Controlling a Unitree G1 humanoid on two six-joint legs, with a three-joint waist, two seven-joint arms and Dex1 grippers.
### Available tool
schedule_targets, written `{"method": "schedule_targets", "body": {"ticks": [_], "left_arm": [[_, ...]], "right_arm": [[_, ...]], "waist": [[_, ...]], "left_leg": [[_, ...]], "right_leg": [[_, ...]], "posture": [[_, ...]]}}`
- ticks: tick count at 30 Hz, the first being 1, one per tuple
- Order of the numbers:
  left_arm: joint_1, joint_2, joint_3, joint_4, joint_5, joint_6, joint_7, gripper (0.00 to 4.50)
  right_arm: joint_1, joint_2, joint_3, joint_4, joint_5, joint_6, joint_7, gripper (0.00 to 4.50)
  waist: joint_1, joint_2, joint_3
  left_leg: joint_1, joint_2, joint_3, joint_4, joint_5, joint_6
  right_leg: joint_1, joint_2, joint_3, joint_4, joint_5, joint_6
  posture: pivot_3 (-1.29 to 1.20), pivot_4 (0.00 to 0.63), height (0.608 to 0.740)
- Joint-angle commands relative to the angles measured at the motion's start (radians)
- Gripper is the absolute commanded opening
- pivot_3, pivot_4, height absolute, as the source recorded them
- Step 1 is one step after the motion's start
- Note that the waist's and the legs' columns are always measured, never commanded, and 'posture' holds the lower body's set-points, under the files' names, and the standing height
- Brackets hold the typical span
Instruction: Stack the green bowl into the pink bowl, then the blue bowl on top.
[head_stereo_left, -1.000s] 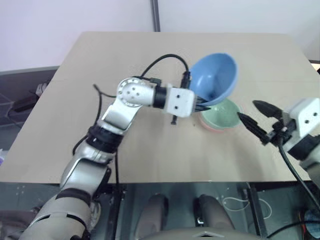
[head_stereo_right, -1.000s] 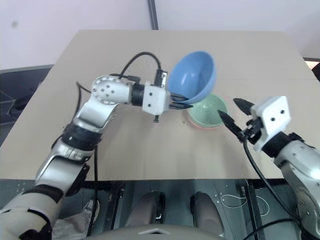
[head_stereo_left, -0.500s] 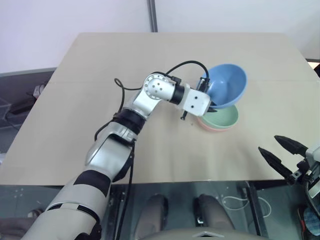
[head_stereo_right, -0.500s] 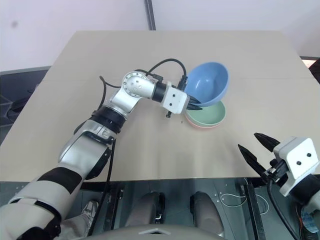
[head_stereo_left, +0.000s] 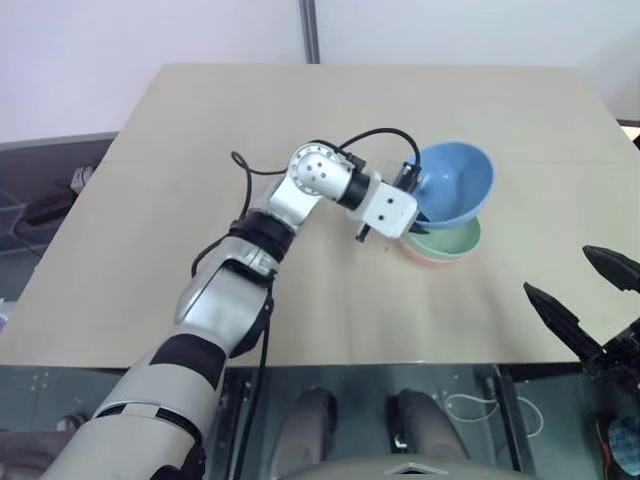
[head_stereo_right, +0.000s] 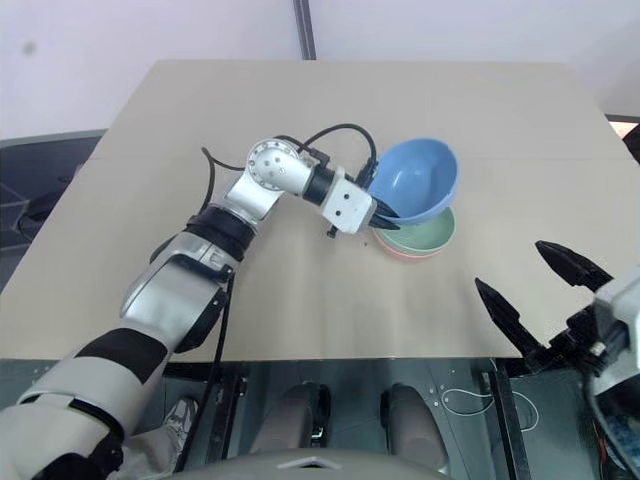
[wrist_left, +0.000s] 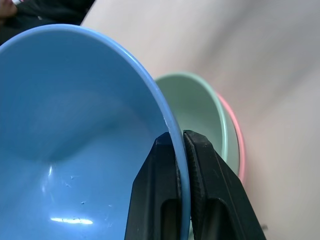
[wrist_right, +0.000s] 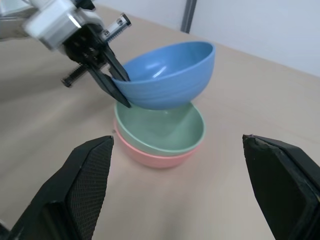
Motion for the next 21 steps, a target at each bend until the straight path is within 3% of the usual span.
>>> {"method": "schedule_targets", "body": {"ticks": [1, 7, 8, 9, 10, 12, 16, 21], "left_arm": [[-0.052, -0.008, 0.011, 0.046, 0.019, -0.043, 0.008, 0.01], [-0.076, -0.028, 0.017, 0.105, 0.016, -0.055, -0.029, 0.01], [-0.076, -0.031, 0.020, 0.106, 0.008, -0.055, -0.045, 0.81], [-0.072, -0.035, 0.027, 0.100, -0.003, -0.059, -0.053, 1.10], [-0.067, -0.037, 0.034, 0.092, -0.014, -0.063, -0.057, 1.73], [-0.051, -0.035, 0.048, 0.060, -0.044, -0.062, -0.076, 2.30], [0.009, 0.012, 0.123, -0.084, -0.144, 0.083, -0.074, 2.30], [0.176, 0.097, 0.280, -0.408, -0.331, 0.521, 0.035, 2.30]], "right_arm": [[0.110, 0.042, -0.044, -0.027, -0.001, -0.133, 0.037, 4.47], [0.217, 0.080, -0.039, -0.027, -0.047, -0.215, 0.056, 4.47], [0.222, 0.078, -0.037, -0.027, -0.053, -0.221, 0.053, 4.50], [0.224, 0.075, -0.035, -0.027, -0.060, -0.221, 0.049, 4.50], [0.224, 0.072, -0.032, -0.027, -0.064, -0.220, 0.047, 4.50], [0.213, 0.064, -0.024, -0.027, -0.074, -0.208, 0.039, 4.50], [0.085, -0.006, 0.056, -0.027, -0.094, -0.131, -0.019, 4.50], [-0.221, -0.068, 0.212, -0.001, -0.129, 0.036, -0.103, 4.50]], "waist": [[0.001, 0.000, 0.000], [-0.002, -0.001, 0.000], [-0.002, -0.001, 0.000], [-0.002, -0.001, 0.000], [-0.002, -0.001, 0.000], [-0.002, -0.001, 0.000], [-0.007, -0.001, 0.000], [-0.013, 0.001, -0.001]], "left_leg": [[0.000, 0.000, 0.000, 0.000, 0.000, 0.000], [0.000, 0.000, 0.000, 0.000, 0.000, 0.000], [0.000, 0.000, 0.001, 0.000, 0.000, 0.001], [0.000, 0.000, 0.001, 0.000, 0.000, 0.001], [0.000, 0.000, 0.000, 0.000, 0.000, 0.001], [0.000, 0.000, 0.000, 0.000, 0.000, 0.000], [0.001, 0.002, 0.001, 0.000, 0.000, 0.000], [0.002, 0.003, 0.000, 0.001, 0.000, 0.000]], "right_leg": [[0.000, 0.000, 0.000, 0.000, 0.000, 0.000], [0.000, 0.000, 0.000, -0.001, 0.000, 0.001], [0.000, 0.000, 0.001, 0.000, 0.000, 0.001], [0.000, 0.000, 0.000, 0.000, 0.000, 0.001], [0.000, 0.000, 0.000, 0.000, 0.000, 0.000], [0.000, 0.000, 0.000, 0.000, 0.000, 0.000], [0.000, 0.000, 0.001, 0.000, 0.000, 0.000], [0.000, 0.001, 0.001, 0.002, 0.000, 0.000]], "posture": [[0.00, 0.150, 0.740], [0.00, 0.150, 0.740], [0.00, 0.150, 0.740], [0.00, 0.150, 0.740], [0.00, 0.150, 0.740], [0.00, 0.150, 0.740], [0.00, 0.150, 0.740], [0.00, 0.150, 0.740]]}}
